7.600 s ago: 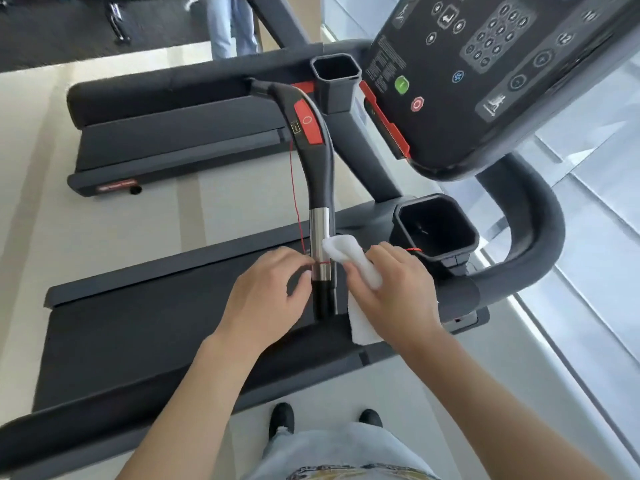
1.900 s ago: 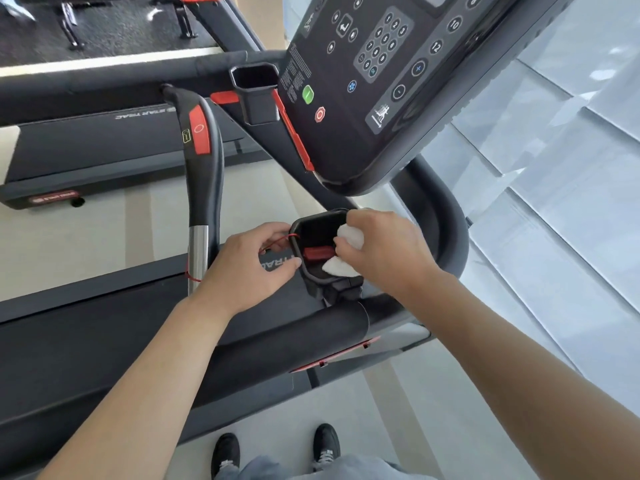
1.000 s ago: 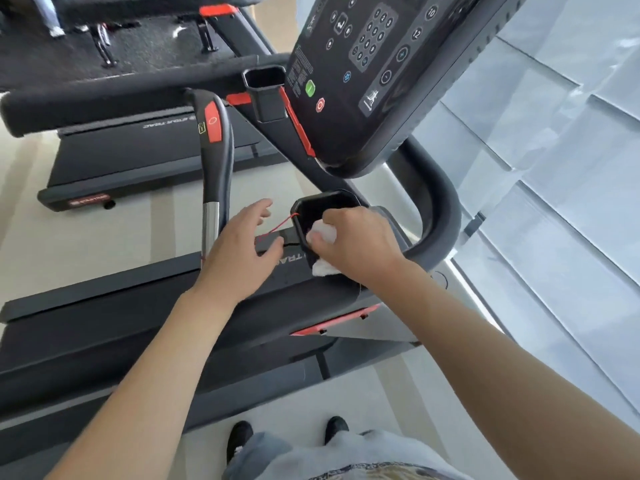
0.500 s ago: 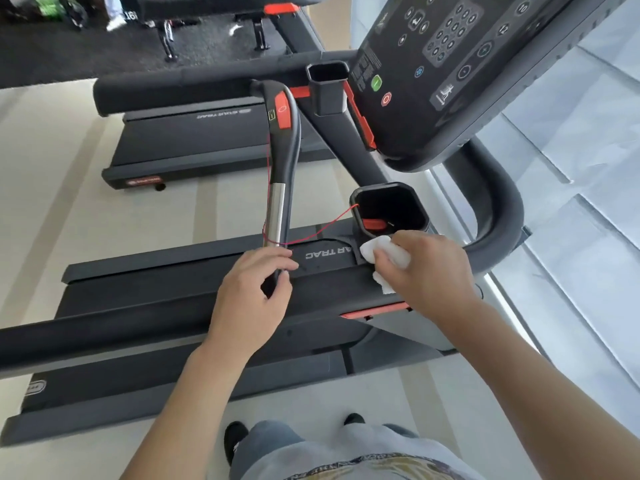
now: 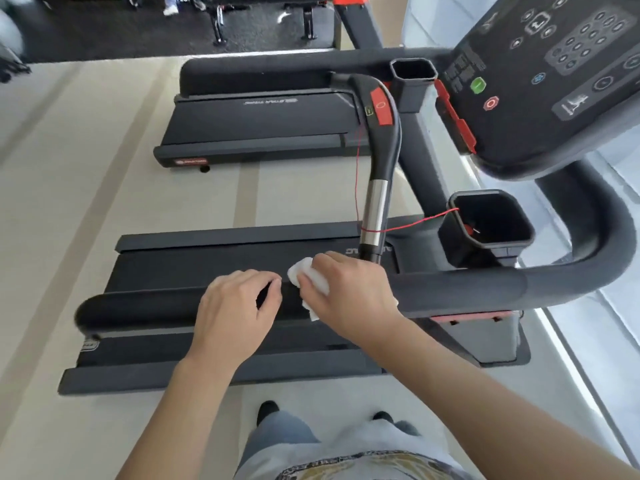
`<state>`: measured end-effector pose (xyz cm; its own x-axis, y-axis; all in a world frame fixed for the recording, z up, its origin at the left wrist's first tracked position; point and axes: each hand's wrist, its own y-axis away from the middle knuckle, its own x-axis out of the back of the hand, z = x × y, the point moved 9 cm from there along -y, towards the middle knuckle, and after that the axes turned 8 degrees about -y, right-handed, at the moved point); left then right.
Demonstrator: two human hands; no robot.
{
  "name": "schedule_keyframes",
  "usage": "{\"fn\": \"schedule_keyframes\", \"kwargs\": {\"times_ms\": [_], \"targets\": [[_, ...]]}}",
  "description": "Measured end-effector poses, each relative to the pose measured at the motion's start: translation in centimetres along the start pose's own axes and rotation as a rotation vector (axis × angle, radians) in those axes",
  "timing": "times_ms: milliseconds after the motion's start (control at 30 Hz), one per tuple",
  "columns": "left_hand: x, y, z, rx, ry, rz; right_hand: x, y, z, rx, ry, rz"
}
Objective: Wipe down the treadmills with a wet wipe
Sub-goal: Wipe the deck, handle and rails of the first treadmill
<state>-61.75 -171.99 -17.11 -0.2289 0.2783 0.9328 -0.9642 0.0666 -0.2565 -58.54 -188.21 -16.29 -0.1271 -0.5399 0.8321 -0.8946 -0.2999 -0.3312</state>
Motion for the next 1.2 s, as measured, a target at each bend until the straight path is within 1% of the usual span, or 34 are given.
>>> {"fn": "schedule_keyframes", "kwargs": {"times_ms": [33, 100, 200, 400, 533, 667, 767, 933, 1067, 1200], "targets": [[0.4, 0.2, -1.5, 0.002, 0.003, -0.003, -1.0, -0.5, -1.5, 0.020, -0.032, 0.000], [1.1, 0.8, -4.2, -0.002, 0.014, -0.015, -2.3, -1.3, -4.8, 0.074, -0.108, 0.056], [2.5, 1.6, -8.4, 0.011, 0.026, -0.022, -4.2, -2.3, -9.4, 0.134, -0.148, 0.113], [5.2, 3.1, -18.4, 0.105, -0.004, 0.019, -8.9, -4.8, -16.7, 0.118, -0.183, 0.063], [5.8, 3.3, -21.5, 0.128, 0.053, 0.000, -11.6, -6.3, -20.3, 0.111, -0.190, 0.032], [5.4, 2.0, -20.0, 0.106, 0.079, -0.050, -11.6, -6.1, -19.9, 0.092, -0.236, 0.043], [4.5, 0.5, -18.0, 0.060, 0.042, -0.134, -10.2, -5.7, -17.7, 0.042, -0.234, 0.081], [1.7, -2.2, -11.2, -0.106, -0.006, -0.242, -5.8, -3.7, -11.3, -0.061, -0.180, 0.152], [-0.4, -3.8, -4.8, -0.235, 0.043, -0.261, -1.1, -1.5, -5.2, -0.112, -0.133, 0.234], [-2.0, -5.1, 0.2, -0.297, 0.091, -0.278, 2.3, -0.1, 0.8, -0.165, -0.105, 0.245]]}}
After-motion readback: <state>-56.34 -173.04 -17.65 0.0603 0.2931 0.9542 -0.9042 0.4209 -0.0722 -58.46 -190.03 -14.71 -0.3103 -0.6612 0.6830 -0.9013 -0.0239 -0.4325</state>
